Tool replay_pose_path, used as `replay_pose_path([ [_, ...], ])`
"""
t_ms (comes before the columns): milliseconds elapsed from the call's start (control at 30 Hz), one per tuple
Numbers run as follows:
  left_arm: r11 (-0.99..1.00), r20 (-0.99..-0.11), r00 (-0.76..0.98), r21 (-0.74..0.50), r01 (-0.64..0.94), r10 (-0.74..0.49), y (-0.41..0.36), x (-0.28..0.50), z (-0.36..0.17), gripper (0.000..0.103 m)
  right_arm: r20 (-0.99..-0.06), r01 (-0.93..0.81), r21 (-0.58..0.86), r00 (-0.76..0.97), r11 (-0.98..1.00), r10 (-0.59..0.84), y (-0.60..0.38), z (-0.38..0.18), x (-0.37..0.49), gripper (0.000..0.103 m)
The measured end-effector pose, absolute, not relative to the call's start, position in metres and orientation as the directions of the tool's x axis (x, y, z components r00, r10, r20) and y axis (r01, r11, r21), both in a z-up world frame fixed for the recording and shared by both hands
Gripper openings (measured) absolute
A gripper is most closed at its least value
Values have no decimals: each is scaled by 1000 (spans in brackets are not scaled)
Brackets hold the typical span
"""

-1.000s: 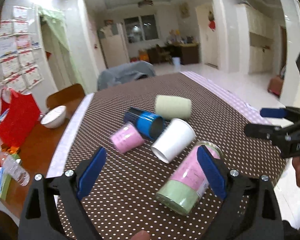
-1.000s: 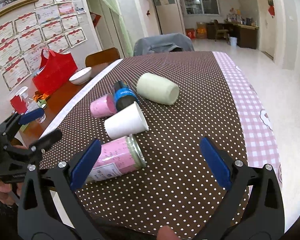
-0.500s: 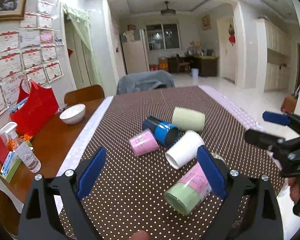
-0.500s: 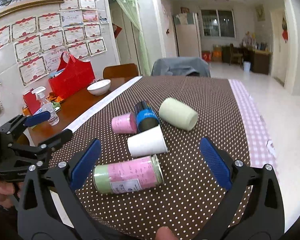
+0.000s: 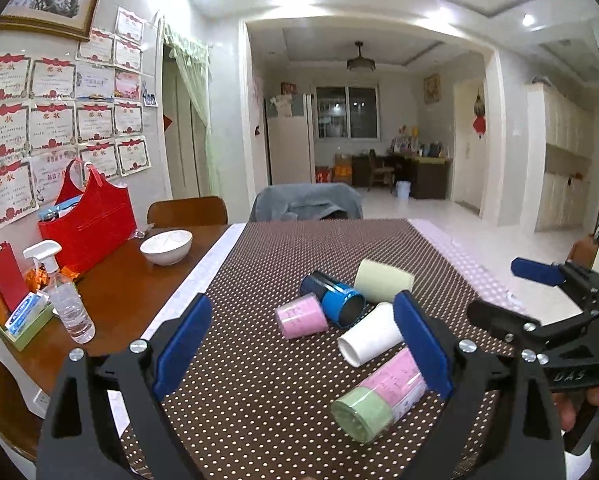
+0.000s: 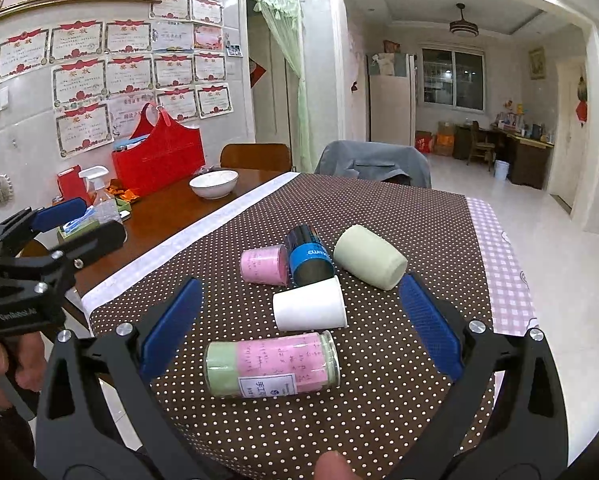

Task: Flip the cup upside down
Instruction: 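Reach the right tool to the lying can and grasp its middle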

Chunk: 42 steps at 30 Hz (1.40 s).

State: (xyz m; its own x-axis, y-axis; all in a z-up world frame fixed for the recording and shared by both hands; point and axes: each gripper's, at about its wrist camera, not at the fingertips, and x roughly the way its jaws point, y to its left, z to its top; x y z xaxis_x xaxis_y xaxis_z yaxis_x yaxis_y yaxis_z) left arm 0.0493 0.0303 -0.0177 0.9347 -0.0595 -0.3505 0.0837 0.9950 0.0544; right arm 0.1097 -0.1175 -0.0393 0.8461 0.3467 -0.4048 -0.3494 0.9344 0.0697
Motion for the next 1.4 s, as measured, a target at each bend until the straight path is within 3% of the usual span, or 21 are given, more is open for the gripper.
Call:
replay_pose_path([
  [633, 999, -259, 966, 33, 31, -22, 27, 32, -13, 90, -395, -485, 43, 795, 873, 461, -115, -37, 104, 97],
  [933, 1000, -264, 965, 20, 3, 2, 40, 38, -16, 90, -537, -638, -125, 687, 760, 489, -97, -62, 117, 97],
  [1400, 1000, -386, 923, -8, -14, 10, 59, 77, -50, 90, -744, -818, -196, 483, 541, 461, -62, -107, 158, 97],
])
